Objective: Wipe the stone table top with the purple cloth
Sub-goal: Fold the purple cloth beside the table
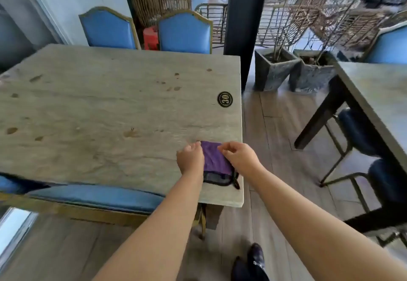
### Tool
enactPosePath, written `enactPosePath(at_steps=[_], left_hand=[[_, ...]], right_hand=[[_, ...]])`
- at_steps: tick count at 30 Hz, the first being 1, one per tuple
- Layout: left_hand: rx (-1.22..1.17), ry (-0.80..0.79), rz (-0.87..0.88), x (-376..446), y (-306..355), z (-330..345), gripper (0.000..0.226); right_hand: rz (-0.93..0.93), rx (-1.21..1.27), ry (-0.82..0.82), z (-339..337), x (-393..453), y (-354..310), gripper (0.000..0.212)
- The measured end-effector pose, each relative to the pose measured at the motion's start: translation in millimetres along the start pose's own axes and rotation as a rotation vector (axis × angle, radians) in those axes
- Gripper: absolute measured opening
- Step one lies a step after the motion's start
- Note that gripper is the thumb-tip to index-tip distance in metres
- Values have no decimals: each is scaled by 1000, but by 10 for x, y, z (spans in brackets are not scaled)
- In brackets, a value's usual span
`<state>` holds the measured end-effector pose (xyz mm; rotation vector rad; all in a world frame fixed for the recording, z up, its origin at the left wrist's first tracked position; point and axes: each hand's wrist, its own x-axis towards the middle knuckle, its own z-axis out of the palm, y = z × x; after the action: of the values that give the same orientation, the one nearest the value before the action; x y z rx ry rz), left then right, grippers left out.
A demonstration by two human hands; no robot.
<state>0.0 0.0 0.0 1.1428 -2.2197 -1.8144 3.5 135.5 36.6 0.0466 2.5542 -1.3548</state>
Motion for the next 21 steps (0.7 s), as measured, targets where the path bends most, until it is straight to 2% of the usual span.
enactPosePath(at_steps=[4, 6, 11, 15, 18, 21], left_hand=[[305, 57, 165, 142, -64, 124, 33], [378, 76, 178, 229, -127, 191, 38], [422, 148, 113, 376, -163, 352, 42], [470, 87, 51, 485, -127, 398, 33], [504, 23, 164, 506, -118, 360, 33], [376, -57, 285, 420, -105, 254, 24]], right_hand=[[-58, -128, -123, -88, 409, 63, 25], [-88, -160, -195, -129, 641, 100, 28], [-144, -267, -345, -126, 1184, 209, 31], [-180, -353, -485, 1, 1464, 307, 36], [-291, -447, -542, 50, 1541, 377, 46], [-391, -497, -556, 39, 1556, 391, 42]])
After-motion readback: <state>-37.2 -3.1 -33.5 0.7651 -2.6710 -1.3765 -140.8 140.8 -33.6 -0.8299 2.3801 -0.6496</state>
